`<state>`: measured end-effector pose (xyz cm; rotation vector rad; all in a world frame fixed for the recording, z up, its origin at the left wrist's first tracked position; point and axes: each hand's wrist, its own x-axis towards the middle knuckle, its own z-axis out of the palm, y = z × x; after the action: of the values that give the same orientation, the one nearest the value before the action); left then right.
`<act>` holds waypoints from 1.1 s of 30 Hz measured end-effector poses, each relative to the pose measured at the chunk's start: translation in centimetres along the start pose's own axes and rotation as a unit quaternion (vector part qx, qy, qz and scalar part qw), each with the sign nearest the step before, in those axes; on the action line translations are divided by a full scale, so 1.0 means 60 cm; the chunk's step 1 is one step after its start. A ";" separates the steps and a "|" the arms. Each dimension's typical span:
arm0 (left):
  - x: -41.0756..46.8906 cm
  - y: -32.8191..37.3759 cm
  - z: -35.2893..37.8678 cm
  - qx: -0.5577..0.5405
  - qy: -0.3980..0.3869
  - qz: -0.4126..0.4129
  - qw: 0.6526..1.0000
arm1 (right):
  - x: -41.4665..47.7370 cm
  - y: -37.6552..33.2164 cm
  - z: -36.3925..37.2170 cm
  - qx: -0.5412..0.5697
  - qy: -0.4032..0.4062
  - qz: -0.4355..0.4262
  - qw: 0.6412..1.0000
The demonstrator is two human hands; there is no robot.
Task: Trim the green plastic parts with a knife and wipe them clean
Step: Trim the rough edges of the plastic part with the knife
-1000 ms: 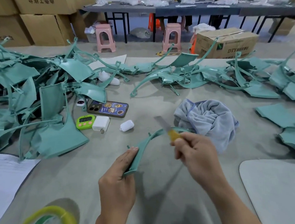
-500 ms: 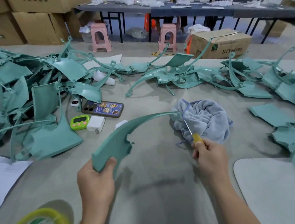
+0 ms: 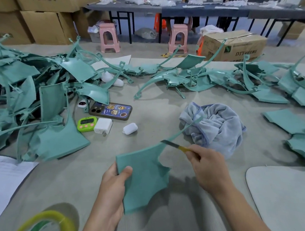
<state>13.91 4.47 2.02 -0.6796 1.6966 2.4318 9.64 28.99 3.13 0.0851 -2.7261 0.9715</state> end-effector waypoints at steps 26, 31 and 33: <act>0.027 -0.017 -0.001 0.049 0.073 -0.013 0.996 | -0.022 0.023 0.028 -0.004 0.017 -0.011 1.000; 0.028 -0.017 0.001 0.063 0.071 -0.017 0.995 | -0.015 0.012 0.033 -0.027 -0.031 -0.069 0.997; 0.028 -0.017 -0.001 0.078 0.073 -0.013 0.994 | 0.003 0.015 0.037 -0.034 -0.008 -0.036 0.999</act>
<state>12.73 4.52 0.41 -0.8692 1.8938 2.2531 8.90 28.28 0.97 0.1779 -2.7473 0.8617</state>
